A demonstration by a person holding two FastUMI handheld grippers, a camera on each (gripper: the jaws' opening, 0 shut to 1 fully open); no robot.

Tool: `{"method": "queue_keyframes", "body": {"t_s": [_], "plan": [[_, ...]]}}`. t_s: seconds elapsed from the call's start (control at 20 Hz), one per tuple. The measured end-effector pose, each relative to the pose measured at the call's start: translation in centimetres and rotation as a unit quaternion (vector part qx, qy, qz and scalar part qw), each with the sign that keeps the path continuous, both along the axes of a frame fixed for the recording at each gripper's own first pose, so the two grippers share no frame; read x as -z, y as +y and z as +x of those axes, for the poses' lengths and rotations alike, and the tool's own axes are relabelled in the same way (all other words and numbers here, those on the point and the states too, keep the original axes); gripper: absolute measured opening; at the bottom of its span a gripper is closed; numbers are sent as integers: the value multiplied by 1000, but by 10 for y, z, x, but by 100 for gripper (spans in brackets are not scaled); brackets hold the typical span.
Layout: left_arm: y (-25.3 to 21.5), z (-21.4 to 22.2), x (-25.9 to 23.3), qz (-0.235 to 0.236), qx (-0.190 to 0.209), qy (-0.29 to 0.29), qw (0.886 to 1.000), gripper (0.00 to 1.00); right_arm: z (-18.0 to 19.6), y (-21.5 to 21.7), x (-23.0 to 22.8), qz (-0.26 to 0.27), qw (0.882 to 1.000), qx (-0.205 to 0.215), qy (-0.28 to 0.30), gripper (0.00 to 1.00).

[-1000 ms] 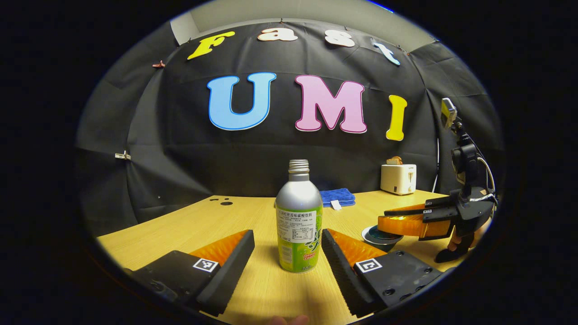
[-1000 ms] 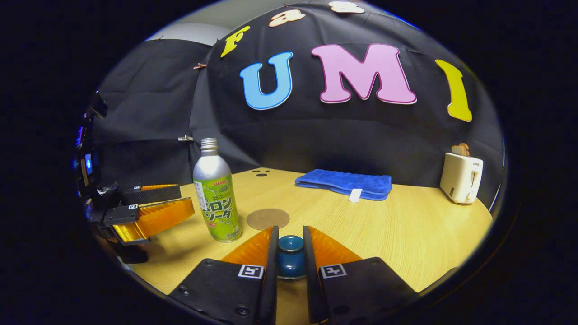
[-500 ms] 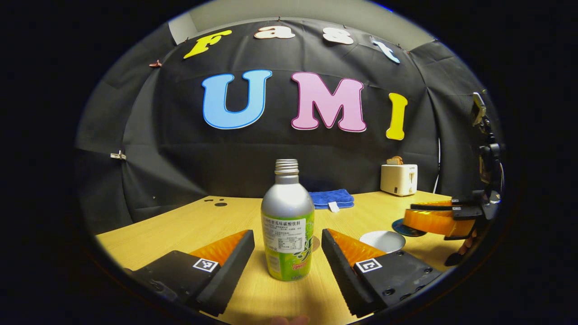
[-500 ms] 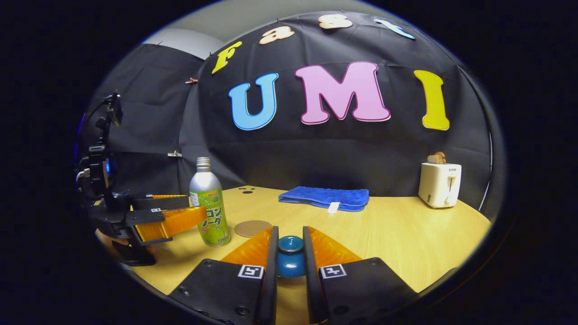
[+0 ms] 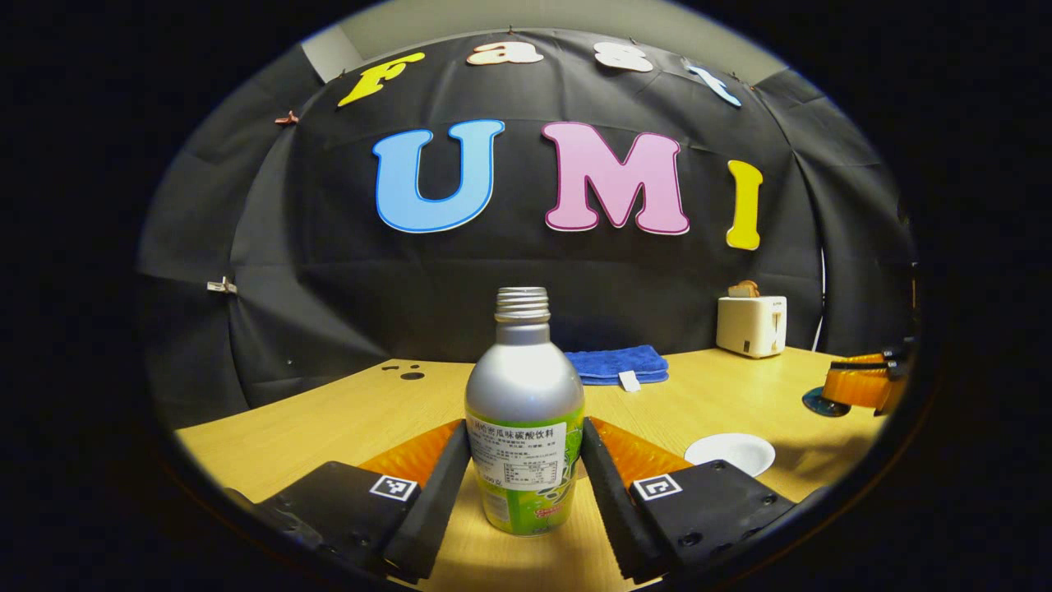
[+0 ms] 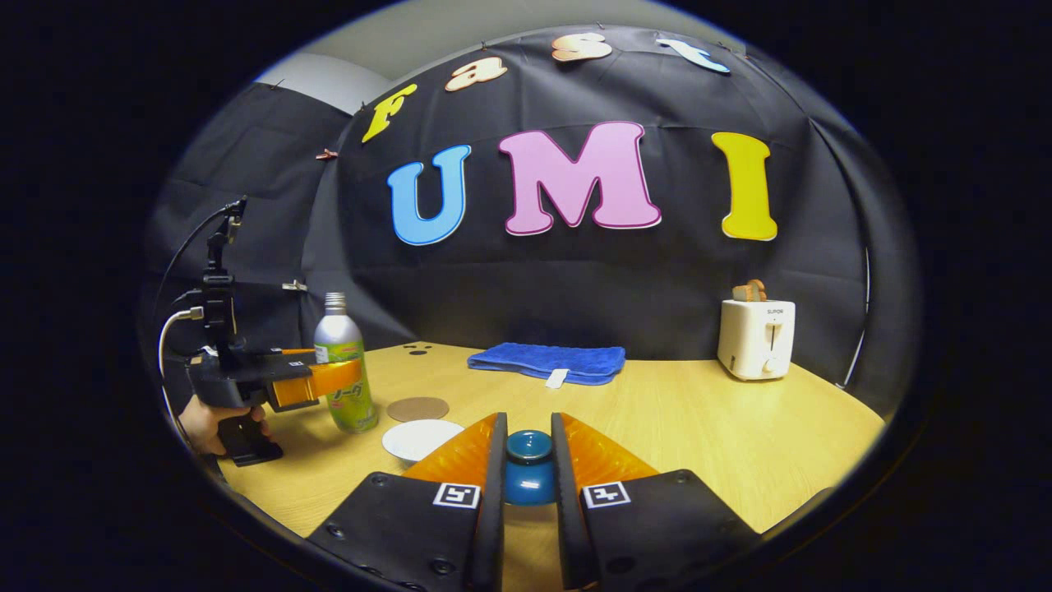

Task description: Open the teacup lid with one hand, grasp the water bottle and pour water into the teacup with the other hand; after pouring, place the water bottle on the coaster and then close the teacup lid.

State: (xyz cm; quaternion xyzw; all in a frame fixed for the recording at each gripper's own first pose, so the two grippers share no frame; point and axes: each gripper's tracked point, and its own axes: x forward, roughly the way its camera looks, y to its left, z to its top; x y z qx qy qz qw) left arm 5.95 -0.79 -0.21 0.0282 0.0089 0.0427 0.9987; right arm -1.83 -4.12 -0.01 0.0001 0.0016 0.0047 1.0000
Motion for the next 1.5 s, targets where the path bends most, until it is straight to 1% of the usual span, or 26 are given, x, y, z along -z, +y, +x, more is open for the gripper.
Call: {"method": "queue_keyframes", "body": {"t_s": [0.1,0.2,0.25,0.35,0.4,0.45,0.55,0.65,0.85,0.95,1.05,1.15,1.4,1.5], "plan": [[-4,-4,-2,46,7,10,999,80,-2,-5,0,0,1000,2,-1,31],[-13,-8,-4,101,23,23,994,80,-1,-9,0,0,1000,4,-1,31],[-16,-9,-5,139,27,31,989,80,0,-11,-1,0,1000,6,-1,31],[-24,-11,-9,223,32,42,973,80,0,-15,-1,0,1000,9,-1,31],[-28,-12,-6,266,34,46,962,79,1,-14,0,0,1000,6,0,31],[-31,-13,-6,309,36,49,949,79,1,-14,0,0,1000,5,0,31],[-33,-12,-8,393,37,50,917,79,1,-18,-1,0,1000,8,0,31],[-36,-14,-11,462,36,48,885,79,1,-23,-1,0,1000,12,-1,31],[-37,-16,-8,561,41,57,825,79,1,-30,-1,0,1000,21,-1,31],[-39,-14,-9,604,43,59,793,79,1,-30,-1,0,1000,21,-1,31],[-40,-11,-6,639,47,59,766,78,1,-30,-1,0,1000,21,-1,31],[-42,-9,-3,663,51,64,744,78,1,-30,-2,0,1000,21,-1,31],[-42,-5,0,703,59,70,706,79,1,-30,-2,0,1000,20,-1,31],[-43,-4,0,723,57,68,685,79,1,-31,-2,0,1000,20,-1,30]]}}
